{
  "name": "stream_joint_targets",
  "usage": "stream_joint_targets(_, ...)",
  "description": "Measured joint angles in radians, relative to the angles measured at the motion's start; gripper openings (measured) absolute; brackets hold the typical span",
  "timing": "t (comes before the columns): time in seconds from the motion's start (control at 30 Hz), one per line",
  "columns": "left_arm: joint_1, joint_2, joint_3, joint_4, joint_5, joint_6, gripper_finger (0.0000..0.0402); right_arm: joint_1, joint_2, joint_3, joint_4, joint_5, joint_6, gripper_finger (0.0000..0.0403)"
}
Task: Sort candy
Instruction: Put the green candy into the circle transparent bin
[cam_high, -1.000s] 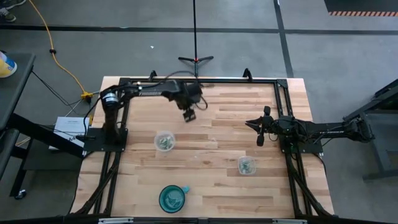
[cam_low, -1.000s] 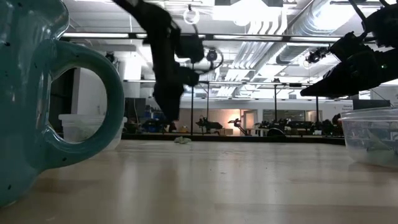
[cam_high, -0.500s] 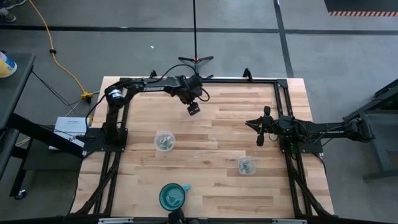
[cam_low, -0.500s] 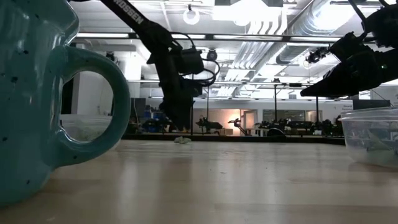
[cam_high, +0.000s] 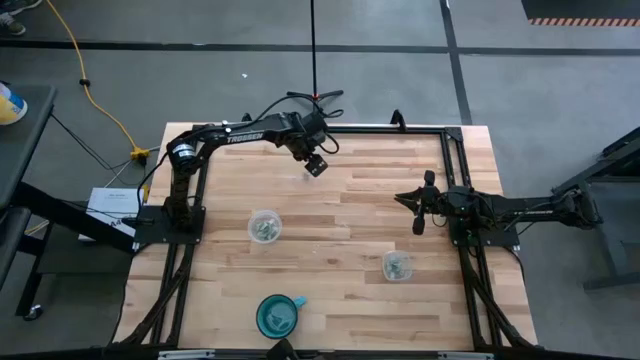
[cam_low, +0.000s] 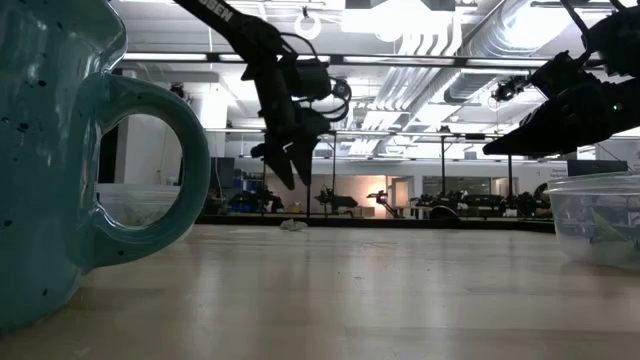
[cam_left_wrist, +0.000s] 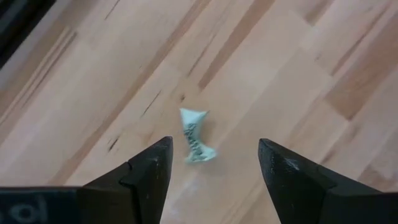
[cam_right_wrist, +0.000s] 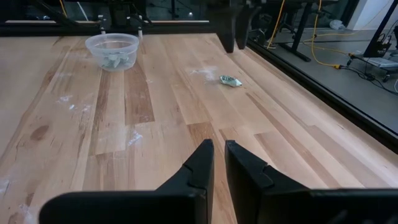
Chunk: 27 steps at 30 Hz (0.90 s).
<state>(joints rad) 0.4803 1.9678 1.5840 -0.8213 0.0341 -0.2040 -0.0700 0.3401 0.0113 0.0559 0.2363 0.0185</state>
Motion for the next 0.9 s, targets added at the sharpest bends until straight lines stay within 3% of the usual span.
stream_joint_targets(0.33, -0.009, 0.093, 0.135, -0.213, -0.024, -0.142, 0.0264, 0.0, 0.0, 0.0, 0.001, 0.0, 0.0, 0.0034)
stream_joint_targets(0.57, -0.01, 0.161, 0.184, -0.218, -0.009, -0.161, 0.0264, 0.0, 0.0, 0.0, 0.002, -0.003, 0.0, 0.0031)
stream_joint_targets(0.9, -0.002, 0.241, 0.185, -0.209, 0.091, -0.168, 0.0263, 0.0, 0.0, 0.0, 0.0, -0.003, 0.0, 0.0034)
